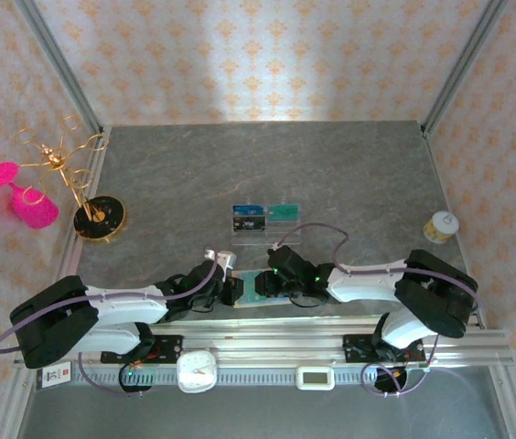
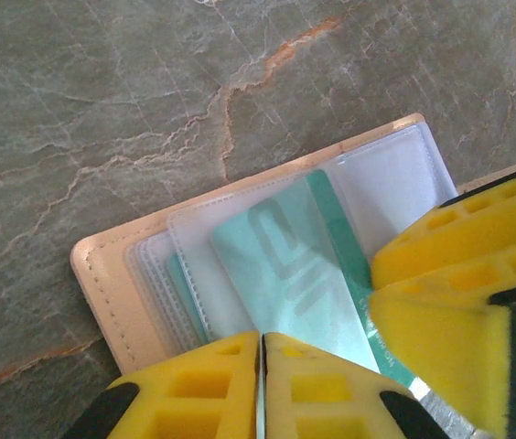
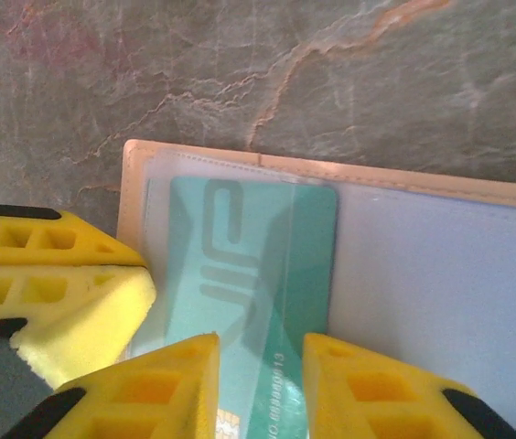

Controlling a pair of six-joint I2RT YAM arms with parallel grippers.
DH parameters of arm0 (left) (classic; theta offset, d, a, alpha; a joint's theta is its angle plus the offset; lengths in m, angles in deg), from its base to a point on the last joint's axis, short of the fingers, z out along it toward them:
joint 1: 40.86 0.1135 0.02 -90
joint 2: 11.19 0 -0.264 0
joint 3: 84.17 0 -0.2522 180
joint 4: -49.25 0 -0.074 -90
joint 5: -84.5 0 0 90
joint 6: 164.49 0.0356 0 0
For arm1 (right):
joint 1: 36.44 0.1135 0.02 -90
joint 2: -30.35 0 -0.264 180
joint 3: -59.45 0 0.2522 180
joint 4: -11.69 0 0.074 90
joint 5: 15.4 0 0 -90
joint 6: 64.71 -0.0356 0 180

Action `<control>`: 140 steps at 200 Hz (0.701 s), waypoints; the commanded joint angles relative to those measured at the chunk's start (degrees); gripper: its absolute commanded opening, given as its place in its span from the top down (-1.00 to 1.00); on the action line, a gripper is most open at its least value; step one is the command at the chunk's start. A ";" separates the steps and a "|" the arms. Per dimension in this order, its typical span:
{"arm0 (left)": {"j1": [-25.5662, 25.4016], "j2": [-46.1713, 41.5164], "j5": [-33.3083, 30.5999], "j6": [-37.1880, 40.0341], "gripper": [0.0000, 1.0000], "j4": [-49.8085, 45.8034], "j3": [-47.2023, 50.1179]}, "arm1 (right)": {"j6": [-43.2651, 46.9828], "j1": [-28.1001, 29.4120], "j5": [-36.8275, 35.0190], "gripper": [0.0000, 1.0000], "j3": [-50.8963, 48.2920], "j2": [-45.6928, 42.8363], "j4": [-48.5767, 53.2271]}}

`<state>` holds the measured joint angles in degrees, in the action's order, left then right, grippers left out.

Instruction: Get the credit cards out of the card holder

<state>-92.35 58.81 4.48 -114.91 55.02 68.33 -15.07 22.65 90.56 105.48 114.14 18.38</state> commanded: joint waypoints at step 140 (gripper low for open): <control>-0.06 6.97 -0.48 1.77 1.00 0.33 -0.61 | -0.78 -1.34 -3.08 0.45 -1.40 1.25 2.40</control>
<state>-93.26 64.14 4.90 -113.47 56.64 64.97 -14.39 21.82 91.74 105.31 115.19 17.29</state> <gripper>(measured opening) 0.045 0.280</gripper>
